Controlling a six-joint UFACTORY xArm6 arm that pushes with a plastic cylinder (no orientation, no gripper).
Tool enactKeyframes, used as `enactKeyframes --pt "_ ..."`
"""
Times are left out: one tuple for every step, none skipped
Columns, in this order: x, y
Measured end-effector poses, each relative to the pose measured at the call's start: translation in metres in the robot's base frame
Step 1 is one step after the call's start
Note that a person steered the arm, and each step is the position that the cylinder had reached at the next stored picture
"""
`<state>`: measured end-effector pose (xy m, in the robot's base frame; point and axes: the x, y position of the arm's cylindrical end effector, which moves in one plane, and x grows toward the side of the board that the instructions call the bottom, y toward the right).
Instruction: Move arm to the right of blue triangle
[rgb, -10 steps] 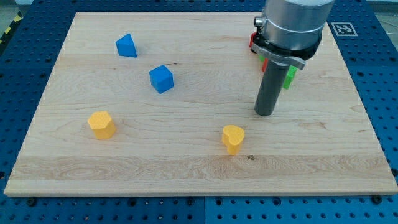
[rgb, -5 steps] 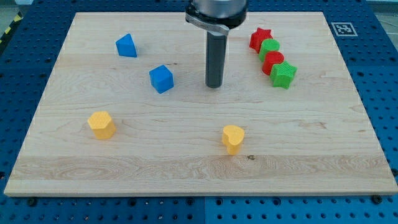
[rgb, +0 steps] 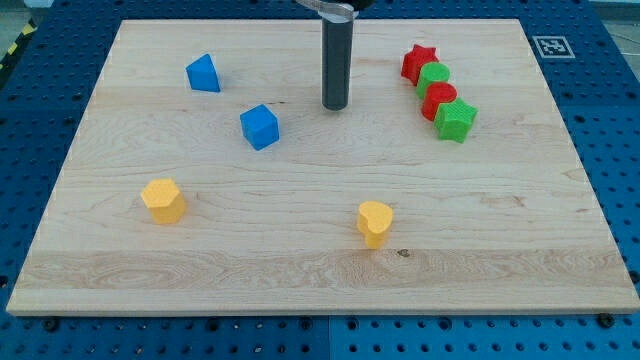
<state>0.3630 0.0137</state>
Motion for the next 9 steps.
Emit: enactKeyframes --pt "-0.004 0.0" --pt "-0.005 -0.002" --pt "-0.009 -0.008" --pt "-0.019 -0.017" --pt "-0.03 -0.026" --pt "-0.034 -0.039" --pt "-0.04 -0.047" --pt "-0.046 -0.056" --pt "-0.048 -0.072"
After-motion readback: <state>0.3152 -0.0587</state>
